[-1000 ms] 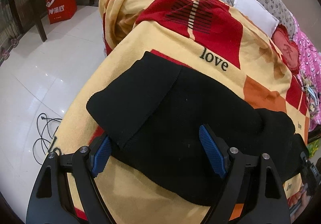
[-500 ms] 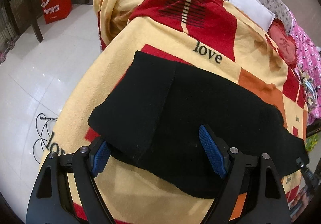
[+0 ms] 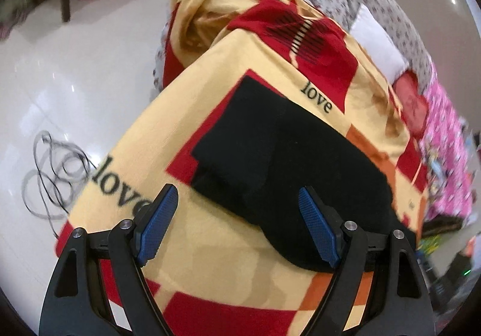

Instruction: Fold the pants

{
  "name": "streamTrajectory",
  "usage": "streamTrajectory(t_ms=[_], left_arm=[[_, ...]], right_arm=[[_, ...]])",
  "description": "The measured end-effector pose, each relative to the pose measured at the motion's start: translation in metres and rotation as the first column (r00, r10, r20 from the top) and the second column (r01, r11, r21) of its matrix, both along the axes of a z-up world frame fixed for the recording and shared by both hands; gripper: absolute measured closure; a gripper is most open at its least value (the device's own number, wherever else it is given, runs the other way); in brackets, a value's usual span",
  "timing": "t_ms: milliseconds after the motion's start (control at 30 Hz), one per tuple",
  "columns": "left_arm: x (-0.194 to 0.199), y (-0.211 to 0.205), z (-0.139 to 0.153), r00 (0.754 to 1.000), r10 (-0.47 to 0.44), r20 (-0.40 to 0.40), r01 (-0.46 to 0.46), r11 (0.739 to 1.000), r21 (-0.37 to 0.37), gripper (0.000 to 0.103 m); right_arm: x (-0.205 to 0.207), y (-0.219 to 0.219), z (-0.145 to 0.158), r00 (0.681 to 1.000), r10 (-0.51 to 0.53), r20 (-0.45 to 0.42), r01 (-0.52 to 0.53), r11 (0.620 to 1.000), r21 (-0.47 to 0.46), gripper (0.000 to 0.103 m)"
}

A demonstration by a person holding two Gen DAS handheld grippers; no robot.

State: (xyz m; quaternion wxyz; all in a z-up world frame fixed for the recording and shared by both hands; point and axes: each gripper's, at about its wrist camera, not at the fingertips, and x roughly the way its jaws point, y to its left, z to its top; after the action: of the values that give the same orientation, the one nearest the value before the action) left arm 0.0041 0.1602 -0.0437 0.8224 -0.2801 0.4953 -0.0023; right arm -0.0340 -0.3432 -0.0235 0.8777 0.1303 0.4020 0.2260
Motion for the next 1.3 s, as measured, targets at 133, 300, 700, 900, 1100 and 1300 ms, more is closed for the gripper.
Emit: streamTrajectory(t_ms=[133, 300, 700, 900, 1100, 1300], left_arm=[[-0.005, 0.002, -0.007, 0.999, 0.033, -0.014, -0.034, 0.998, -0.045, 0.02], [0.001, -0.014, -0.007, 1.0, 0.017, -0.009, -0.017, 0.997, -0.073, 0.019], [0.025, -0.026, 0.034, 0.989, -0.067, 0.131, 0.078, 0.994, -0.075, 0.087], [0.008, -0.019, 0.051, 0.981, -0.095, 0.168, 0.088, 0.995, 0.053, 0.087], [0.01, -0.007, -0.004, 0.998, -0.059, 0.022, 0.058, 0.997, 0.046, 0.083], [-0.011, 0.003, 0.018, 0.999, -0.021, 0.049, 0.015, 0.992, 0.128, 0.072]], right_arm=[[0.007, 0.02, -0.006, 0.999, 0.036, -0.016, -0.036, 0.999, -0.004, 0.07], [0.012, 0.026, -0.007, 0.999, 0.047, -0.017, -0.047, 0.999, 0.01, 0.07], [0.017, 0.038, -0.005, 0.996, 0.087, -0.012, -0.086, 0.995, 0.055, 0.07], [0.027, 0.048, -0.026, 0.992, 0.104, -0.069, -0.1, 0.993, 0.07, 0.07], [0.027, 0.046, -0.039, 0.988, 0.101, -0.12, -0.097, 0.995, 0.037, 0.068], [0.025, 0.027, -0.025, 0.997, 0.02, -0.081, -0.024, 0.999, -0.044, 0.065]])
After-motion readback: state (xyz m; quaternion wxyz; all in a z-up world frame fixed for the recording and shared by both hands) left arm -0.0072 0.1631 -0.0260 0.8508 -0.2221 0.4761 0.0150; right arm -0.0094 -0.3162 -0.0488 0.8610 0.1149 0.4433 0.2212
